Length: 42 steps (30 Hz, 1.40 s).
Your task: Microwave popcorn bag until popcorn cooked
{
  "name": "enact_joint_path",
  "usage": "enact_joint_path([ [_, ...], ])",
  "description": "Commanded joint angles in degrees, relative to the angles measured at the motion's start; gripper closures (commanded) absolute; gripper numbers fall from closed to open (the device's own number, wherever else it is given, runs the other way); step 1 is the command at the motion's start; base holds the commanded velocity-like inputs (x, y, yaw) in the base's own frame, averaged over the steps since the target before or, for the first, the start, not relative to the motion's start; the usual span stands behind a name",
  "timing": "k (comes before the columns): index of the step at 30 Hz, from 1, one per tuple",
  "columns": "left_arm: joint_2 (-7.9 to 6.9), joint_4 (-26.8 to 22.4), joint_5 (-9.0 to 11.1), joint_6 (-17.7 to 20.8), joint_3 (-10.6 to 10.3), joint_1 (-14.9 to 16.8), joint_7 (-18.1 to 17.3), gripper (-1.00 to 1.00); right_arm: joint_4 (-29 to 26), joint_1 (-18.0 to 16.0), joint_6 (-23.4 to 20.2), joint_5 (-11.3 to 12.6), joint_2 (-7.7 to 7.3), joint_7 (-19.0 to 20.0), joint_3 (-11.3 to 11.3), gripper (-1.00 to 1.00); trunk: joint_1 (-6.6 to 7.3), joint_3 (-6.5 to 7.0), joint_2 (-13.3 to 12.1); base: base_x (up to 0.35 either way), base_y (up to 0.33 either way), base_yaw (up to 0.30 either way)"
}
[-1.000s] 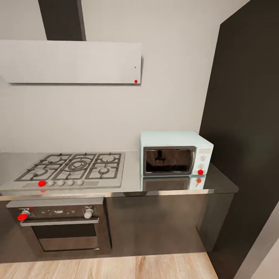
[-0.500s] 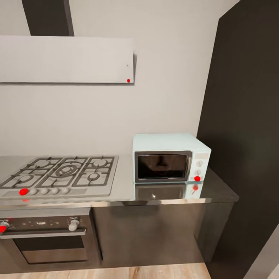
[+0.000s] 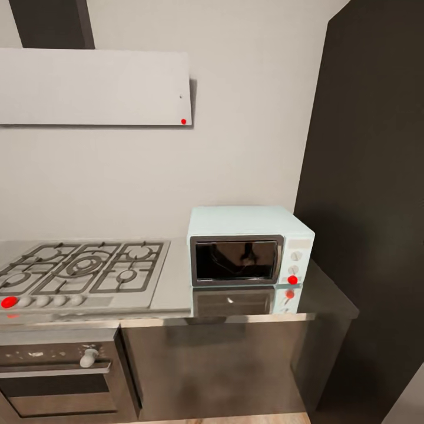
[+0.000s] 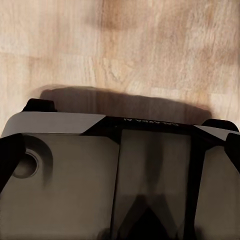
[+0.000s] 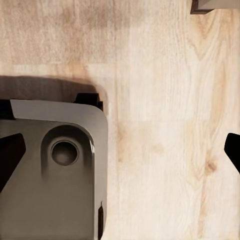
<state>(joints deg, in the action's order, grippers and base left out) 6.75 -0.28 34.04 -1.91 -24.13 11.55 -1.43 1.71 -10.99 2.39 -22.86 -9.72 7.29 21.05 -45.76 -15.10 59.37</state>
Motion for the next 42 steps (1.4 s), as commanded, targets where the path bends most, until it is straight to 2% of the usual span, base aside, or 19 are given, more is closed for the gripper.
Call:
enact_joint_path([
  [1, 0.02, 0.1, 0.6, -0.2, -0.5, 0.1, -0.1, -1.00, 0.2, -0.1, 0.2, -0.5, -0.07, 0.1, 0.5, -1.00, 0.00, -0.07, 0.0, 0.007, -0.011, 0.000],
  [17, 0.02, 0.1, 0.7, -0.2, -0.5, 0.1, -0.1, -1.00, 0.1, -0.1, 0.2, -0.6, 0.12, 0.1, 0.4, -1.00, 0.00, -0.07, 0.0, 0.001, -0.005, 0.000],
  [24, 0.02, 0.1, 0.7, -0.2, -0.5, 0.1, -0.1, -1.00, 0.1, -0.1, 0.2, -0.6, 0.10, 0.1, 0.4, -1.00, 0.00, -0.07, 0.0, 0.000, -0.236, 0.000],
  [32, -0.08, 0.1, 0.7, -0.2, -0.5, 0.1, -0.1, -1.00, 0.1, -0.1, 0.2, -0.6, 0.05, 0.1, 0.3, -1.00, 0.00, -0.07, 0.0, -0.001, -0.043, 0.000],
  [42, -0.07, 0.1, 0.8, -0.2, -0.4, 0.0, -0.1, -1.00, 0.1, -0.1, 0.2, -0.7, 0.07, 0.1, 0.3, -1.00, 0.00, -0.07, 0.0, -0.243, -0.074, 0.000],
])
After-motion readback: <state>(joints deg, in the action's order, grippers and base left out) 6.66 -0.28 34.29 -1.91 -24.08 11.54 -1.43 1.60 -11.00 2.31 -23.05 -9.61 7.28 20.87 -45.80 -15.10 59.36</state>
